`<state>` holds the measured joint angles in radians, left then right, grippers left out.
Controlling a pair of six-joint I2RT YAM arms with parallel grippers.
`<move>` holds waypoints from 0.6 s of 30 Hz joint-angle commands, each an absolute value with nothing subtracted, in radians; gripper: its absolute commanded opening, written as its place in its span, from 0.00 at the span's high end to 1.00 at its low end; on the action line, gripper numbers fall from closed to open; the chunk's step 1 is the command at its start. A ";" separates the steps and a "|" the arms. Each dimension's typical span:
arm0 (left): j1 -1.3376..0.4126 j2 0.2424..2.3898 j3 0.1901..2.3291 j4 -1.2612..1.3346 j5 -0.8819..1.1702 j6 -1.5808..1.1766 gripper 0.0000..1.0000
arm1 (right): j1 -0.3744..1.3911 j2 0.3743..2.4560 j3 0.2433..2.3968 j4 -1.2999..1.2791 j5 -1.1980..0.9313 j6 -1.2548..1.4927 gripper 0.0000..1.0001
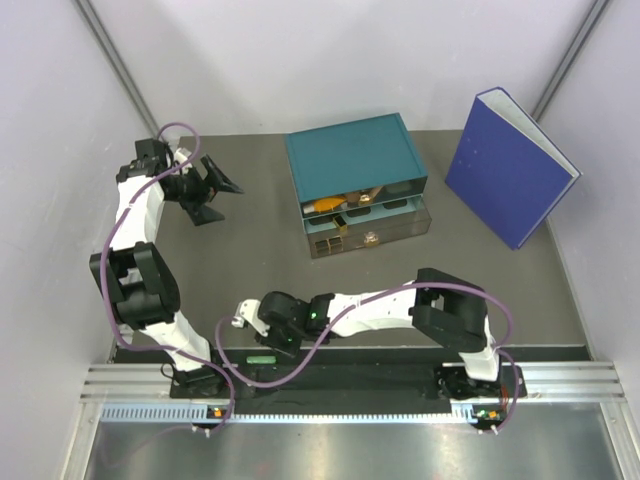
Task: Organize the makeup
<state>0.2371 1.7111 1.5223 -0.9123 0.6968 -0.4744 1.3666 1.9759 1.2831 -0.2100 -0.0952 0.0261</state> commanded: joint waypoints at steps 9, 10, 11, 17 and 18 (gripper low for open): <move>0.241 1.741 1.526 -0.880 0.738 -0.477 0.01 | 1.417 1.996 1.374 -0.216 -0.127 0.009 0.70; 0.239 1.743 1.526 -0.881 0.736 -0.473 0.01 | 1.419 2.005 1.385 -0.216 -0.129 0.009 0.70; 0.239 1.743 1.526 -0.882 0.738 -0.471 0.01 | 1.422 2.006 1.390 -0.218 -0.129 0.009 0.69; 0.239 1.752 1.539 -0.893 0.739 -0.460 0.01 | 1.425 2.051 1.414 -0.226 -0.138 0.008 0.68; 0.241 1.753 1.545 -0.897 0.739 -0.457 0.01 | 1.424 2.055 1.416 -0.227 -0.141 0.008 0.68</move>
<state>0.2371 1.7443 1.5223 -0.8997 0.7181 -0.4759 1.4055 2.0274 1.3724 -0.2321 -0.1207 0.0212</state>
